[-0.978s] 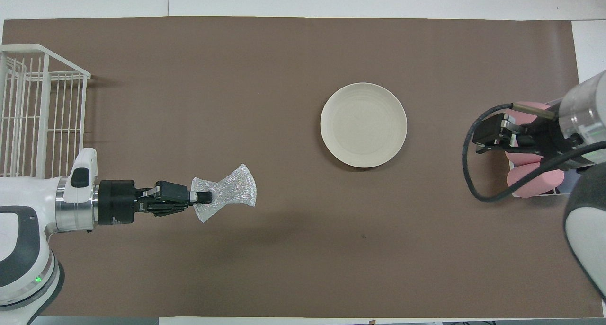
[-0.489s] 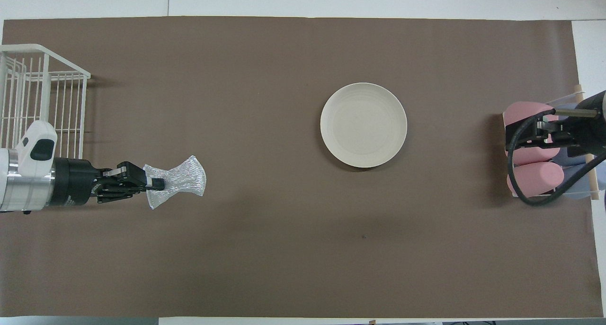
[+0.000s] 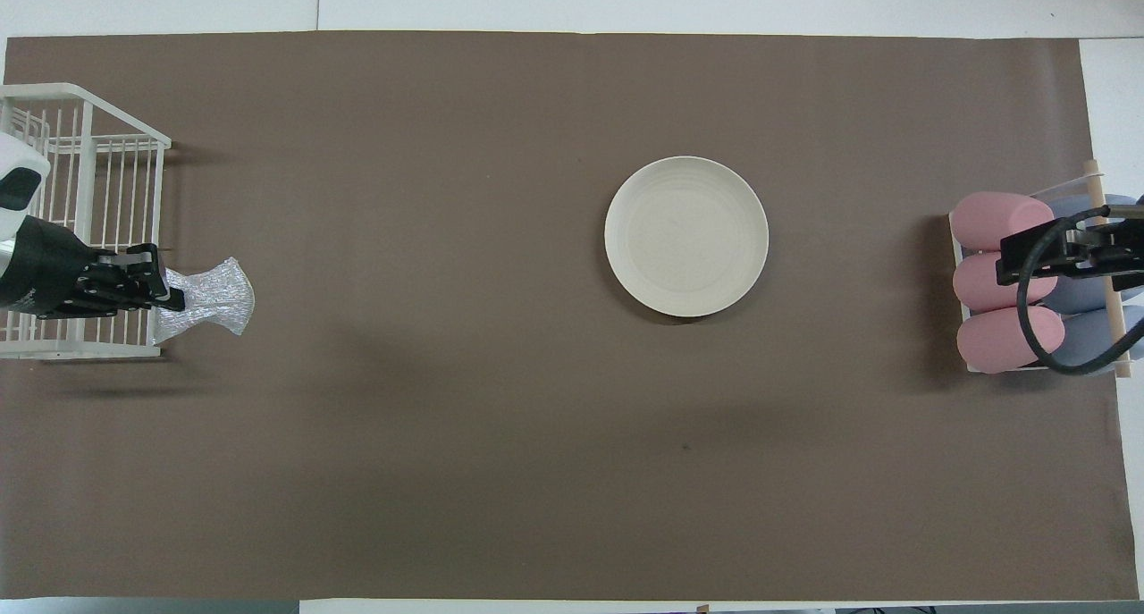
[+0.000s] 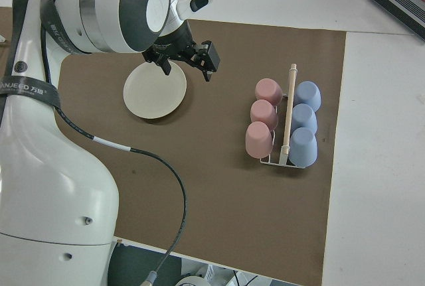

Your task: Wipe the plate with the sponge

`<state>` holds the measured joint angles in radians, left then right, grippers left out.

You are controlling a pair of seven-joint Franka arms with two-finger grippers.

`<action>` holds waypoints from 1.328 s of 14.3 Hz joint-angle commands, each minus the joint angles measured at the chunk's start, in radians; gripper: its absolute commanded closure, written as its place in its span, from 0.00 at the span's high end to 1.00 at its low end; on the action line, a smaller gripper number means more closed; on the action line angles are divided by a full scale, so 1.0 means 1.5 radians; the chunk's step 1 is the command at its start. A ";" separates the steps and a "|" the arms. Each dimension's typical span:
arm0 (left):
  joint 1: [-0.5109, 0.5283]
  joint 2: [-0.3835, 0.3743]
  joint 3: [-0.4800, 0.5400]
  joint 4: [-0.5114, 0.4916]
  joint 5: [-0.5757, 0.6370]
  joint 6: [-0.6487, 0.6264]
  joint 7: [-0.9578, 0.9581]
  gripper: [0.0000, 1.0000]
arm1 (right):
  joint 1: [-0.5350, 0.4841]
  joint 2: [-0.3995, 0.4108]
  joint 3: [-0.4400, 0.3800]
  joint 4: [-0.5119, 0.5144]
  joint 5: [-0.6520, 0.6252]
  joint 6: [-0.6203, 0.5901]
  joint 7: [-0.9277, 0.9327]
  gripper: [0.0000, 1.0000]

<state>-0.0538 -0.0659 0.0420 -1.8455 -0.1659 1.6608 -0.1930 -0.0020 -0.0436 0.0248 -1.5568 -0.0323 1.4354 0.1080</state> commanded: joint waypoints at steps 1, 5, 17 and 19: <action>-0.004 0.015 -0.012 0.042 0.133 -0.047 -0.017 0.00 | -0.041 -0.012 0.040 -0.014 -0.002 0.012 -0.014 1.00; -0.024 0.048 -0.022 0.118 0.319 -0.105 -0.017 0.00 | -0.044 -0.011 0.042 -0.013 -0.002 0.011 -0.014 1.00; -0.090 0.181 -0.024 0.088 0.825 -0.053 -0.139 0.00 | -0.051 -0.012 0.032 -0.011 0.008 0.004 -0.018 1.00; -0.103 0.227 -0.024 0.087 0.856 -0.062 -0.221 0.00 | -0.051 -0.011 0.032 -0.006 0.012 0.002 -0.027 1.00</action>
<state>-0.1787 0.2306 -0.0036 -1.7045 1.0606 1.5723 -0.4235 -0.0586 -0.0445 0.0632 -1.5567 -0.0306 1.4349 0.1065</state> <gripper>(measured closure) 0.947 0.000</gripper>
